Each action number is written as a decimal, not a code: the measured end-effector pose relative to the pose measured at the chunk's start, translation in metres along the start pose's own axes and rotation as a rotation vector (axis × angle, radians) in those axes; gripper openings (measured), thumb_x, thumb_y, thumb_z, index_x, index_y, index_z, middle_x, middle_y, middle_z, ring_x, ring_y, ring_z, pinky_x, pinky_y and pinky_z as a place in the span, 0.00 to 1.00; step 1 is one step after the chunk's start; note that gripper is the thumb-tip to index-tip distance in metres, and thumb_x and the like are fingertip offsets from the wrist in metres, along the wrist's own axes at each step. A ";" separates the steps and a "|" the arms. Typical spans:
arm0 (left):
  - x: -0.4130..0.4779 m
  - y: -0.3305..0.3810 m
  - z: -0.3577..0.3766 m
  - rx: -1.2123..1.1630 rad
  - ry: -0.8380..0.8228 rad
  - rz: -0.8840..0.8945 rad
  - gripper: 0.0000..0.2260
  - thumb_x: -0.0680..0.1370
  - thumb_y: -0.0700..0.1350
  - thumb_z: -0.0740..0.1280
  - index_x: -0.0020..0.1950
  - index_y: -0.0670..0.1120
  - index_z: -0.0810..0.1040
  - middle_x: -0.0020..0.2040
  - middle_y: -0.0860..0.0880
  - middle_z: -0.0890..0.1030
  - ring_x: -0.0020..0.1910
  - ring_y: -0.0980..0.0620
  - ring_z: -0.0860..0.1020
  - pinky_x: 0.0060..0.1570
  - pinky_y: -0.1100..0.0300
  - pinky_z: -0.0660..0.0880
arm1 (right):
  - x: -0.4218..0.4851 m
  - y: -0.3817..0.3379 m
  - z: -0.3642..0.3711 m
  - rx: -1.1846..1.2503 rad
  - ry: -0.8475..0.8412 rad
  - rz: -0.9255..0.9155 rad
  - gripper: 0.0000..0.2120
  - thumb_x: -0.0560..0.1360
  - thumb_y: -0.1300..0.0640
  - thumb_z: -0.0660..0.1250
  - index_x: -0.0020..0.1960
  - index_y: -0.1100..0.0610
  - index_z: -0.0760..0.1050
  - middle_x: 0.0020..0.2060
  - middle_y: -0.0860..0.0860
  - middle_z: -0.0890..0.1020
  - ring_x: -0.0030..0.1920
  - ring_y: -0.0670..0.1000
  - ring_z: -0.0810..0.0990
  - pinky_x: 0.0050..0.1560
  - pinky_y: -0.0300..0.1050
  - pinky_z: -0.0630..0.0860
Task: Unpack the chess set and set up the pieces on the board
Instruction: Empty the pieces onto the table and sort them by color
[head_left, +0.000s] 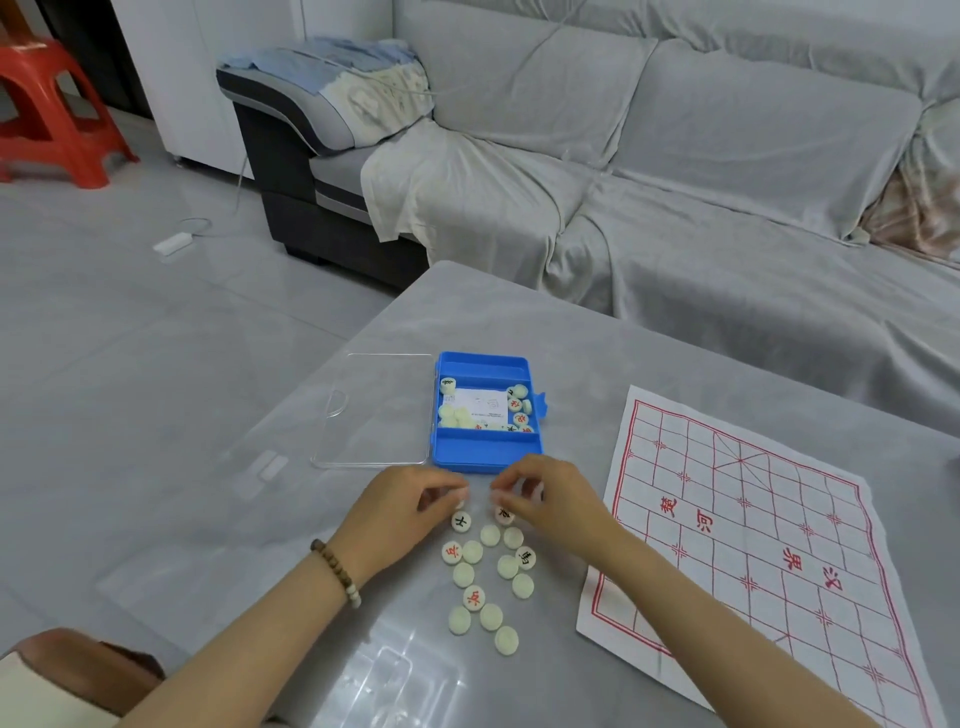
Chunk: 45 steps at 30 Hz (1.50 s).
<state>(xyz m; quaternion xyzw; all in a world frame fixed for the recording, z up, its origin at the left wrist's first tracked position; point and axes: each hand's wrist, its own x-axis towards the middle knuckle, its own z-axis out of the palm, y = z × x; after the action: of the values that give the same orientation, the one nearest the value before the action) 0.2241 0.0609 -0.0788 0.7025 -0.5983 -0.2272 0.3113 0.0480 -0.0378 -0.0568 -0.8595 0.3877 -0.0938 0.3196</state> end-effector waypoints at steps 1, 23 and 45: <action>0.006 0.002 -0.005 -0.012 0.025 -0.008 0.11 0.76 0.54 0.65 0.55 0.54 0.80 0.48 0.57 0.82 0.43 0.61 0.76 0.45 0.70 0.72 | 0.007 -0.003 -0.006 0.018 0.044 -0.013 0.07 0.73 0.52 0.70 0.49 0.50 0.80 0.42 0.40 0.77 0.42 0.42 0.75 0.45 0.35 0.72; 0.059 -0.044 0.003 0.309 0.392 -0.118 0.28 0.78 0.55 0.40 0.67 0.46 0.71 0.68 0.48 0.72 0.68 0.50 0.67 0.69 0.57 0.58 | 0.111 -0.024 0.035 -0.370 0.056 -0.151 0.19 0.80 0.43 0.53 0.45 0.57 0.72 0.41 0.50 0.70 0.43 0.52 0.72 0.40 0.45 0.64; -0.017 -0.042 -0.015 -0.125 0.532 -0.086 0.25 0.78 0.57 0.47 0.65 0.47 0.73 0.61 0.54 0.73 0.62 0.58 0.68 0.62 0.69 0.59 | -0.028 -0.073 0.081 -0.028 0.047 -0.153 0.22 0.77 0.42 0.54 0.29 0.54 0.59 0.24 0.49 0.67 0.30 0.51 0.68 0.34 0.44 0.59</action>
<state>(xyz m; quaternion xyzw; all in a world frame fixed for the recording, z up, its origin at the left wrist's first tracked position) 0.2609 0.0834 -0.0986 0.7417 -0.4499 -0.0845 0.4903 0.1062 0.0574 -0.0716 -0.8885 0.3294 -0.1328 0.2905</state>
